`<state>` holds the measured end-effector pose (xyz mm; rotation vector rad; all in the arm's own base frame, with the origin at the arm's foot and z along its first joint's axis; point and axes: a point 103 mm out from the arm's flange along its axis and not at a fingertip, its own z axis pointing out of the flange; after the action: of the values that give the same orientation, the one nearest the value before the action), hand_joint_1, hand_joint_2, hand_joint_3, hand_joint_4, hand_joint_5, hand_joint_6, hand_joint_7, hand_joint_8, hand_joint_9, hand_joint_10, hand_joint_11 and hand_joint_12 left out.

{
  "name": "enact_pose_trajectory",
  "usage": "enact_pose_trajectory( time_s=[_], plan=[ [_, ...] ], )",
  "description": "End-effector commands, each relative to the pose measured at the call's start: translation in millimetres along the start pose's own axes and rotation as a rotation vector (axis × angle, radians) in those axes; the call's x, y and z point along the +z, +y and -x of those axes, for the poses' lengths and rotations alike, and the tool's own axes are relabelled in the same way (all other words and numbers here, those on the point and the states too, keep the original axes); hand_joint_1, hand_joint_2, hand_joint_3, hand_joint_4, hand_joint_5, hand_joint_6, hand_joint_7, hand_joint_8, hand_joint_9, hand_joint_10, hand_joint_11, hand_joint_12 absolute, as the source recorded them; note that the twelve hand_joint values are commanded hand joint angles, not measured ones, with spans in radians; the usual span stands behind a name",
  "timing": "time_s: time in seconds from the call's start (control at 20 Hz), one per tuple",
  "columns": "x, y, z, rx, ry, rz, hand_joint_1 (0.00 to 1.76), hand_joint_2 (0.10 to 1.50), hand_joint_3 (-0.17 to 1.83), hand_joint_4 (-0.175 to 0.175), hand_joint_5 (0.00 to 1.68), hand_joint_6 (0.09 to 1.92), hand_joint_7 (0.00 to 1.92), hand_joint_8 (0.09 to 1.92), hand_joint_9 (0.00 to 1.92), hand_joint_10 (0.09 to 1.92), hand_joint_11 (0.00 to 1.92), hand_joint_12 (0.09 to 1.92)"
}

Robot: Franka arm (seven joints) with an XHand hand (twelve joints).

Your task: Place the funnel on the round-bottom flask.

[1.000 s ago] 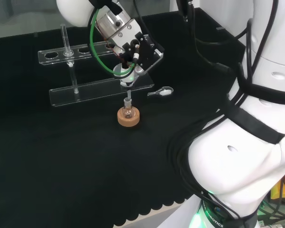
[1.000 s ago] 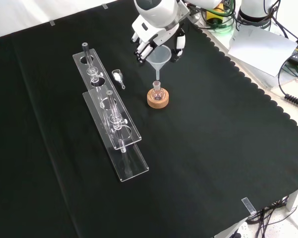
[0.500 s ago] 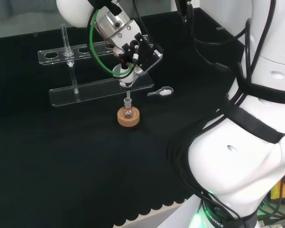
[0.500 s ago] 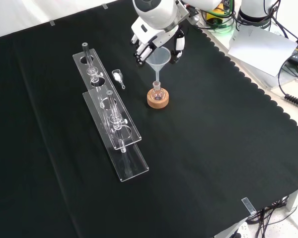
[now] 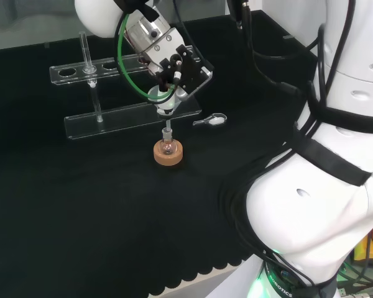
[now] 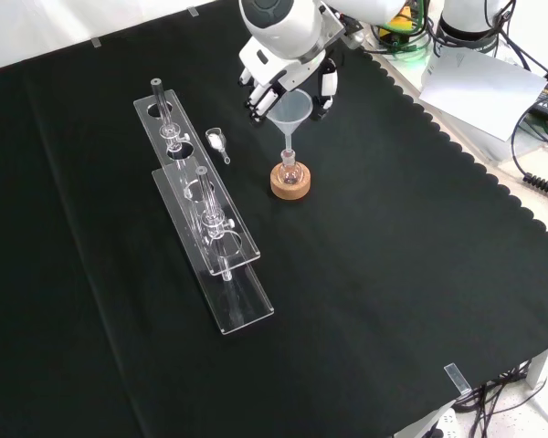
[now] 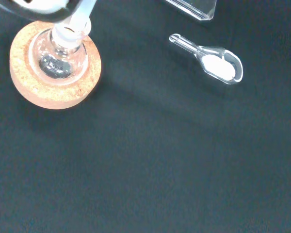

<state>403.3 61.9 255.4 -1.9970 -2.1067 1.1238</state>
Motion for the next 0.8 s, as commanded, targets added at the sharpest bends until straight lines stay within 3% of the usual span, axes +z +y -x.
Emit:
enact_pose_trajectory(
  time_s=[0.05,0.8],
  plan=[
    [2,3,1,-0.003,0.001,-0.001,0.92,0.73,0.72,0.026,0.72,0.79,0.69,0.69,1.01,0.47,0.66,1.24],
    [12,16,1,-0.019,0.013,-0.016,0.93,0.73,0.72,0.025,0.72,0.79,0.69,0.69,1.01,0.47,0.66,1.24]
  ],
)
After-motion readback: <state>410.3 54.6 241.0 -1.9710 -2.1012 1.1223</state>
